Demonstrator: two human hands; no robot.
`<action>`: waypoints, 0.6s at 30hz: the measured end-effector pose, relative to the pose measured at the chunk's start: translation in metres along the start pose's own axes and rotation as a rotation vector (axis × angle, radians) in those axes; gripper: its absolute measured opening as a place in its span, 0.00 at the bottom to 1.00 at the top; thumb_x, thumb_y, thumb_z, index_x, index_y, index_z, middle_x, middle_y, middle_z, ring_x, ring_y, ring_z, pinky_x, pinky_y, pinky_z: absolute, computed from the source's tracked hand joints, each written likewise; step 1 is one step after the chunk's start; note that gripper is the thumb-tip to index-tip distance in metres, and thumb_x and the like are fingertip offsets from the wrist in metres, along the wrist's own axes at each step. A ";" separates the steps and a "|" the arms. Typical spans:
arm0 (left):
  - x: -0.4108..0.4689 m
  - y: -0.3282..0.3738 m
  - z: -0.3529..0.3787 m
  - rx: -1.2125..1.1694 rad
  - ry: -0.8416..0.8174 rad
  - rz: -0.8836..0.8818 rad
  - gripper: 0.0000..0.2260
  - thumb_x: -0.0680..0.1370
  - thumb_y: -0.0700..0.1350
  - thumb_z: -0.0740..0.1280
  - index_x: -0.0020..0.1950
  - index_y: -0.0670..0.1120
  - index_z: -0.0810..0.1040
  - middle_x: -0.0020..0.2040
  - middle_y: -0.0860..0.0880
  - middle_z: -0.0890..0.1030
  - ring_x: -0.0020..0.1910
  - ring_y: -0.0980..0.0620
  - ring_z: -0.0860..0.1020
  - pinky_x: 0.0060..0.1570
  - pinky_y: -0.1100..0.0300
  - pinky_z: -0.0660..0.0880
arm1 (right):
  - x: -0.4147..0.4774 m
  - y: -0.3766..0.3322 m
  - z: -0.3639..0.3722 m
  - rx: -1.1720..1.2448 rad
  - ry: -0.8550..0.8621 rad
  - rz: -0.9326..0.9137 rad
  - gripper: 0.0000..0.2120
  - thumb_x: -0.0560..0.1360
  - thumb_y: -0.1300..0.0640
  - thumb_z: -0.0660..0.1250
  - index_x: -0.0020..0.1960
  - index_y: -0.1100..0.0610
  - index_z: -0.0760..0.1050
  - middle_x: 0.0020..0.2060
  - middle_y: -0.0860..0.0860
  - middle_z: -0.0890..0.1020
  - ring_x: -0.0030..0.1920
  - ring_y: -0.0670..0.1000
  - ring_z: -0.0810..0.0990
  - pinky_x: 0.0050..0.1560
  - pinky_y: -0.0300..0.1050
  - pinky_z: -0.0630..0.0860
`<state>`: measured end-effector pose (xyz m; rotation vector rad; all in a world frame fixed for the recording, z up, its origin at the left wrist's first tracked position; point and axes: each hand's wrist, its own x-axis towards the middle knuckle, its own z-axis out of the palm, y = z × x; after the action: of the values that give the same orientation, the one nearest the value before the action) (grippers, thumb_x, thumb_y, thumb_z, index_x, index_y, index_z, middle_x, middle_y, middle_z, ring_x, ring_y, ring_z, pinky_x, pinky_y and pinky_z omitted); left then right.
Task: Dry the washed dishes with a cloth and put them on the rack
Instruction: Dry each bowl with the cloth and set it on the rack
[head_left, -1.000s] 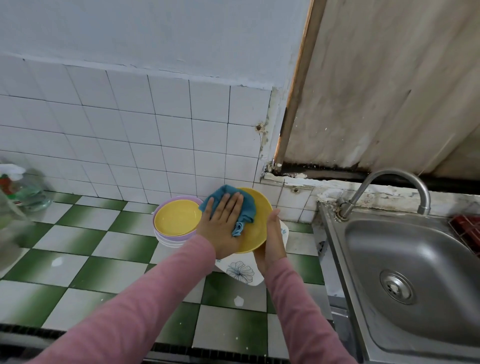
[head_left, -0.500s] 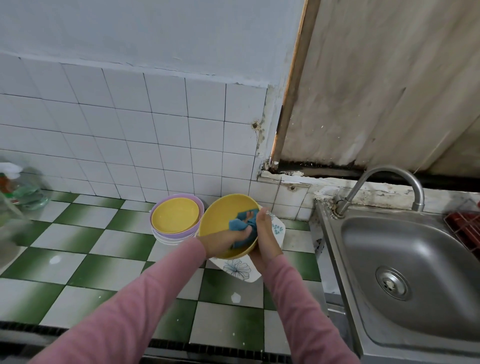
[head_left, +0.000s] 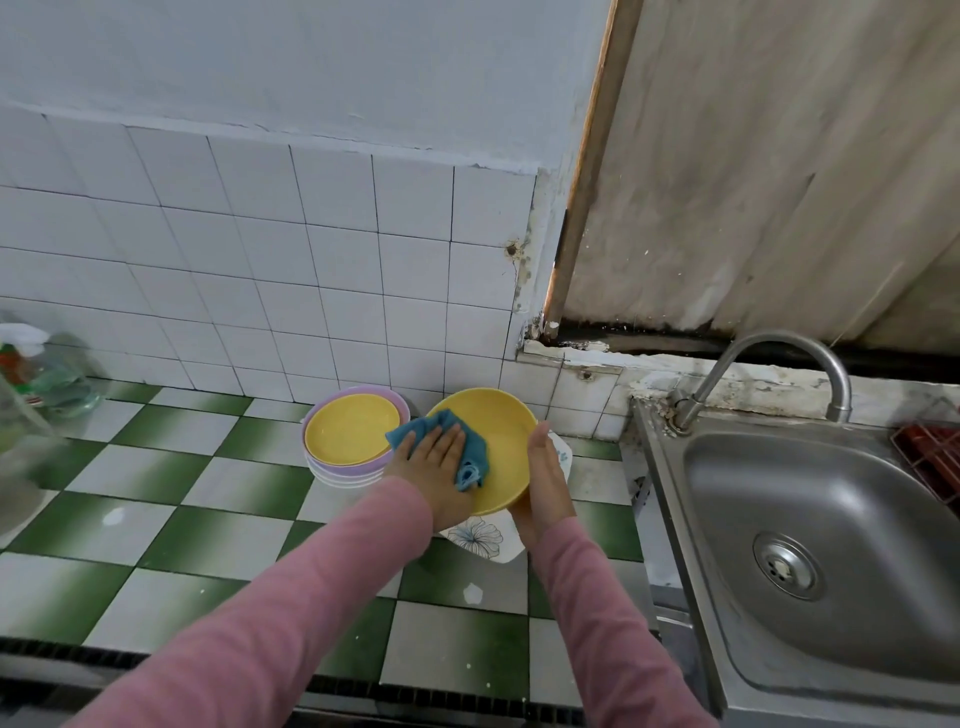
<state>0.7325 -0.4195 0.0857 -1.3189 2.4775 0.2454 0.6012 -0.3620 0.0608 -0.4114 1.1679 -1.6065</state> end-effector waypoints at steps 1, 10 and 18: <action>-0.001 0.003 -0.002 0.002 0.048 0.002 0.31 0.83 0.58 0.44 0.79 0.46 0.34 0.80 0.51 0.35 0.78 0.51 0.35 0.74 0.49 0.33 | 0.000 -0.001 -0.001 0.011 -0.011 0.002 0.43 0.62 0.27 0.66 0.71 0.48 0.69 0.64 0.55 0.79 0.62 0.58 0.80 0.64 0.62 0.76; 0.004 0.027 -0.010 -0.452 0.231 0.236 0.30 0.85 0.55 0.48 0.71 0.51 0.25 0.71 0.54 0.25 0.75 0.53 0.31 0.73 0.56 0.31 | -0.002 -0.010 0.005 0.001 -0.124 0.074 0.45 0.66 0.25 0.63 0.73 0.53 0.69 0.64 0.56 0.80 0.64 0.55 0.79 0.67 0.58 0.74; -0.011 0.025 -0.029 -1.104 -0.122 0.246 0.04 0.82 0.54 0.62 0.54 0.57 0.73 0.56 0.49 0.79 0.55 0.52 0.76 0.66 0.52 0.69 | 0.003 -0.023 -0.005 -0.033 -0.004 0.153 0.56 0.55 0.22 0.65 0.71 0.60 0.70 0.59 0.62 0.82 0.59 0.59 0.82 0.59 0.58 0.79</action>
<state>0.7117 -0.4054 0.1170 -1.2048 2.3963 1.8741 0.5835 -0.3629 0.0773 -0.3384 1.1958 -1.4554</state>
